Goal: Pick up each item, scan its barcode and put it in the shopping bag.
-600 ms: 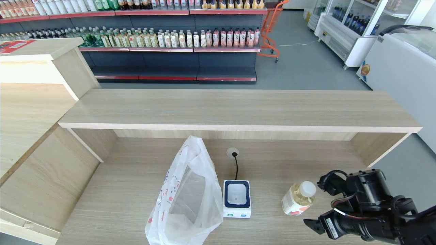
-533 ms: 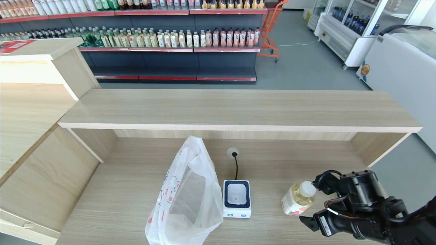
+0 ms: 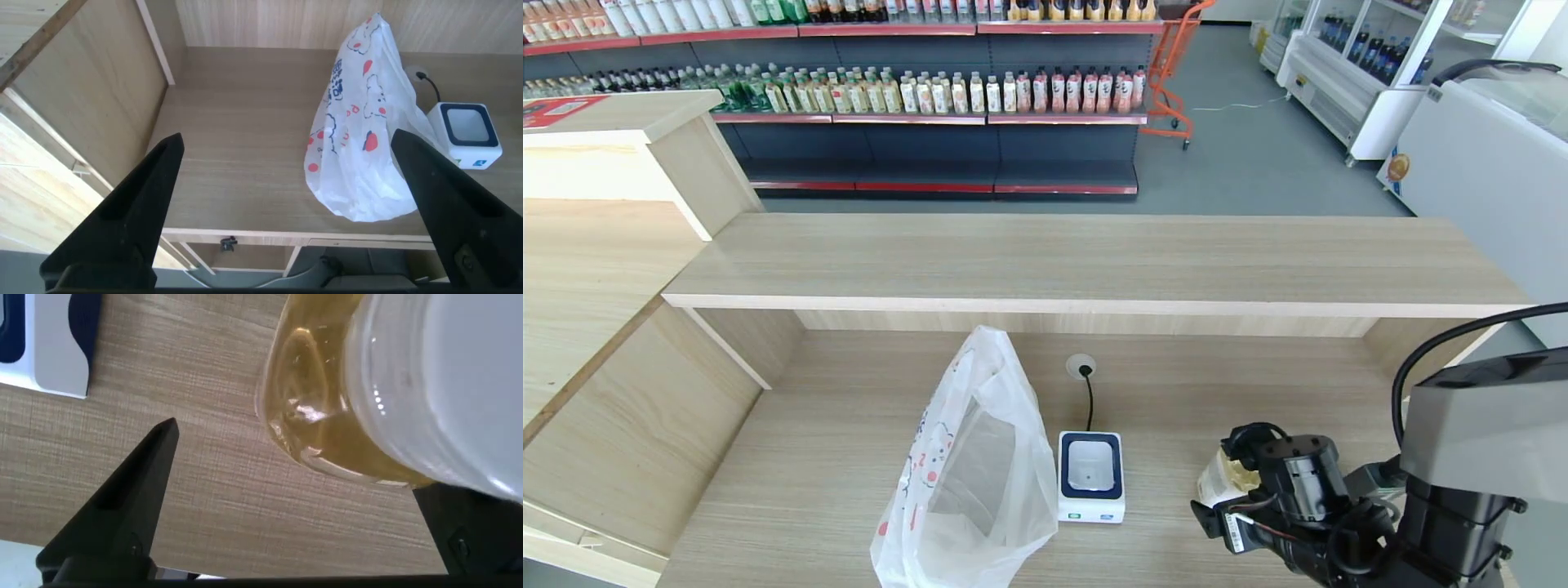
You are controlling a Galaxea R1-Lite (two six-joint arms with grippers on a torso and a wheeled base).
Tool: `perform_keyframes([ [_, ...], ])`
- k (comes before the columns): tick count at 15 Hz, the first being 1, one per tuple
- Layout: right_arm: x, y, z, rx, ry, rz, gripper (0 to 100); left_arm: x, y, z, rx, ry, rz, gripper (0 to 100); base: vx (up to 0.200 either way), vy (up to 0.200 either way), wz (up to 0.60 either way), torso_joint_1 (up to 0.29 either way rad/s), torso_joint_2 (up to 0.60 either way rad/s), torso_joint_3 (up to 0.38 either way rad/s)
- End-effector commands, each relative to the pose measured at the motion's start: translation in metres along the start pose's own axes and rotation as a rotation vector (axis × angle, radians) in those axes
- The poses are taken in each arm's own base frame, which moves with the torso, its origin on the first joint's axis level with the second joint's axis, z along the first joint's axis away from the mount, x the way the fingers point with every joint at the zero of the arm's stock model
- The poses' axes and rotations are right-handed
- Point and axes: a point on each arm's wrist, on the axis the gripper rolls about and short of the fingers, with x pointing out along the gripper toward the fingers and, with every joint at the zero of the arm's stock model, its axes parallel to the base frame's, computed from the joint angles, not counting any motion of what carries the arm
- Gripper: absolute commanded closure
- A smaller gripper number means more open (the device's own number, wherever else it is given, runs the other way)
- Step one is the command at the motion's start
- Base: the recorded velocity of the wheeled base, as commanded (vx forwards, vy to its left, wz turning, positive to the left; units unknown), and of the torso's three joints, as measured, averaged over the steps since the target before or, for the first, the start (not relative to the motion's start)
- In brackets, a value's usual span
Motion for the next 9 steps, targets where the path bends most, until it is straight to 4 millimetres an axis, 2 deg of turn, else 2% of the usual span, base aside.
perform_keyframes([
  [1,0.014,0.005,-0.01,-0.013,0.014,-0.01,0,0.0,0.0,0.0,0.0,-0.001,0.0,0,0.0,0.0,0.0,0.0,0.0,0.0],
  [4,0.027,0.013,-0.008,0.003,-0.072,-0.012,0,0.0,0.0,0.0,0.0,-0.001,0.0,0,0.0,0.0,0.0,0.0,0.0,0.0],
  [9,0.033,0.015,0.0,-0.019,-0.159,-0.012,0,0.0,0.0,0.0,0.0,-0.001,0.0,0,0.0,0.0,0.0,0.0,0.0,0.0],
])
